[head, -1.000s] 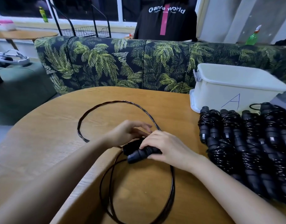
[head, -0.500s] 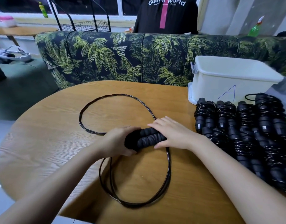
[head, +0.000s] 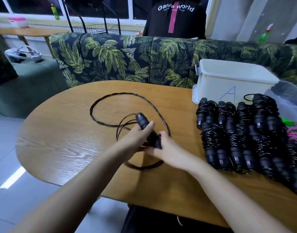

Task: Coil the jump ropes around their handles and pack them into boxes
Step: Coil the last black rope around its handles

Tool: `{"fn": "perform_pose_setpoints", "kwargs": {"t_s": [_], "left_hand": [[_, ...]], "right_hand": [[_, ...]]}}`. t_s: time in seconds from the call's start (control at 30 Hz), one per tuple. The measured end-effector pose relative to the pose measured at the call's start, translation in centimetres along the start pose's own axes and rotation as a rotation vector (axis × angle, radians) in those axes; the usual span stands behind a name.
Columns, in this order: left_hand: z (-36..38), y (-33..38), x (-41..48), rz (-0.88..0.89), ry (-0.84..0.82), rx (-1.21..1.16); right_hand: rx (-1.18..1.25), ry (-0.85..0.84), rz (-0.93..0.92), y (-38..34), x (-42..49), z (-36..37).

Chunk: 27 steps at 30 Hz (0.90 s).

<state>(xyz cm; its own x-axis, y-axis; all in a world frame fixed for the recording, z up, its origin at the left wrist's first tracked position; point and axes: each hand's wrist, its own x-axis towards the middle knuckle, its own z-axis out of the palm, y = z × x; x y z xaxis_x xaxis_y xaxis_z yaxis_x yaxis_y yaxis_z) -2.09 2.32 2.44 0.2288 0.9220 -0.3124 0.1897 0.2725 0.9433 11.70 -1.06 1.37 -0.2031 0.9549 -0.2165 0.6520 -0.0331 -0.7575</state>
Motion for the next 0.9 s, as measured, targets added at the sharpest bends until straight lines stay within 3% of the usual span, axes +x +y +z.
{"fn": "perform_pose_setpoints", "kwargs": {"t_s": [0.1, 0.13, 0.2, 0.27, 0.37, 0.5, 0.57, 0.67, 0.73, 0.83, 0.9], "left_hand": [[-0.6, 0.0, -0.3, 0.024, 0.027, 0.025], [-1.2, -0.1, -0.5, 0.034, -0.029, 0.092], [-2.5, -0.2, -1.1, 0.097, -0.177, 0.314], [-3.7, -0.4, -1.6, 0.263, -0.305, 0.701], [-5.2, -1.3, -1.7, 0.429, -0.409, 1.189], [-6.9, -3.5, -1.7, 0.574, -0.356, 1.471], [-8.1, -4.5, -1.6, 0.623, -0.304, 1.460], [-9.4, -5.4, -0.9, 0.698, -0.210, 1.436], [-9.8, -5.2, -0.5, 0.750, -0.131, 1.448], [-10.3, -4.4, 0.7, 0.833, 0.028, 1.476], [-10.5, -4.0, 1.7, 0.867, 0.093, 1.487]], "right_hand": [[-0.046, -0.186, -0.127, -1.0, -2.5, -0.5], [-0.065, -0.134, -0.178, -0.8, -2.6, -1.2], [-0.154, 0.149, -0.288, 0.1, -2.1, -3.0], [-0.405, 0.313, -0.417, 1.3, -1.1, -4.7], [-0.614, 0.054, -0.553, 2.5, 0.3, -5.5], [-1.020, -0.057, -0.712, 4.0, 2.5, -5.1], [-1.098, -0.003, -0.777, 4.5, 3.4, -5.2], [-1.012, 0.186, -0.909, 4.7, 4.9, -5.5], [-1.040, 0.226, -0.838, 4.0, 5.7, -6.1], [-1.160, 0.227, -0.523, 2.8, 6.7, -7.9], [-1.138, 0.270, -0.449, 2.6, 7.4, -8.6]]}}
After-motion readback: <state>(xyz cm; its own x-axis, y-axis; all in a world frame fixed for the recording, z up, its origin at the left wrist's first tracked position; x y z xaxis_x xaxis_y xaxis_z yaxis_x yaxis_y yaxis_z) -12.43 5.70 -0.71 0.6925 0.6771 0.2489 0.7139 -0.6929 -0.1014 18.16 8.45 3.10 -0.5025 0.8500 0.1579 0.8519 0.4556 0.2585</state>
